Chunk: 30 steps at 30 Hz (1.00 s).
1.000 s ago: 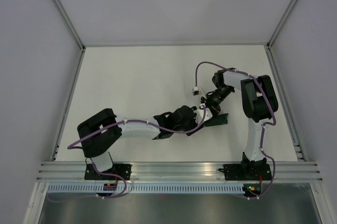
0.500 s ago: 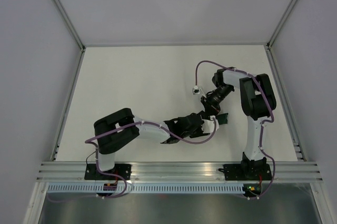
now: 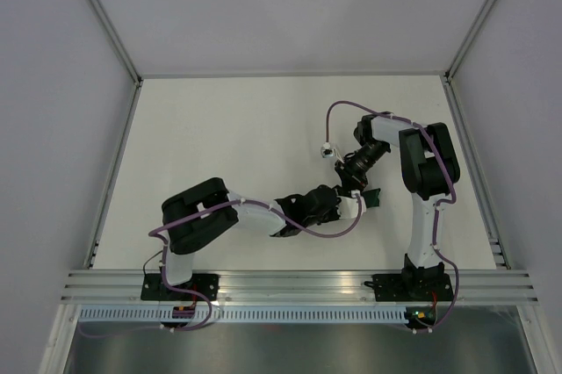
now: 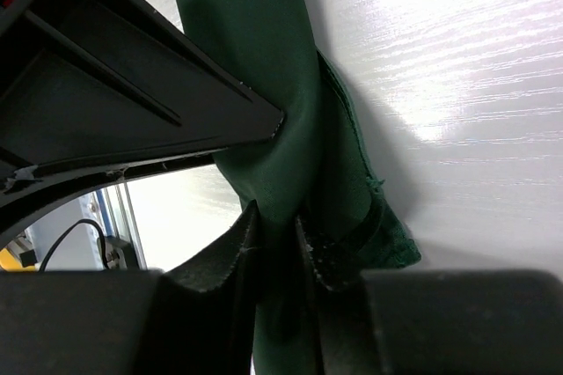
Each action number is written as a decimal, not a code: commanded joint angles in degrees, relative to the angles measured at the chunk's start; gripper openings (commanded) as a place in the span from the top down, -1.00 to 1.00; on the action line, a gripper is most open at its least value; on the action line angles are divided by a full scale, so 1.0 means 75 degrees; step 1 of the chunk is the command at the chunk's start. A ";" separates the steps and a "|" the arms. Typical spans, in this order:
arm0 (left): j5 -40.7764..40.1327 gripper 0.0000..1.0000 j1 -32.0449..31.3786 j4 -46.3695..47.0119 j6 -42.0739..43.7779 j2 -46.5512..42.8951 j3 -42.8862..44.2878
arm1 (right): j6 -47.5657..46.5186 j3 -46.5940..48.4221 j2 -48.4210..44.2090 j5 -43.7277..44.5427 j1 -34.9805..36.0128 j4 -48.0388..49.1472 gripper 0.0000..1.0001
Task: Fold the napkin, place the utensils inside, and roll it up
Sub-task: Roll the napkin with the utensil
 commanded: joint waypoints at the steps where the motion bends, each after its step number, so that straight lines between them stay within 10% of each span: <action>1: 0.0605 0.22 0.0103 -0.0624 0.0060 0.0293 0.0178 | -0.0351 0.0172 0.0214 0.0289 -0.0054 0.0399 0.42; 16: 0.2292 0.35 0.0584 -0.2031 -0.0561 0.0434 0.0694 | 0.0515 0.0359 -0.0617 0.0230 -0.0218 0.0786 -0.27; 30: 0.3581 0.35 0.1263 -0.3050 -0.1123 0.0574 0.1279 | 0.1945 0.0326 -0.2045 -0.0495 -0.1213 0.2039 -0.34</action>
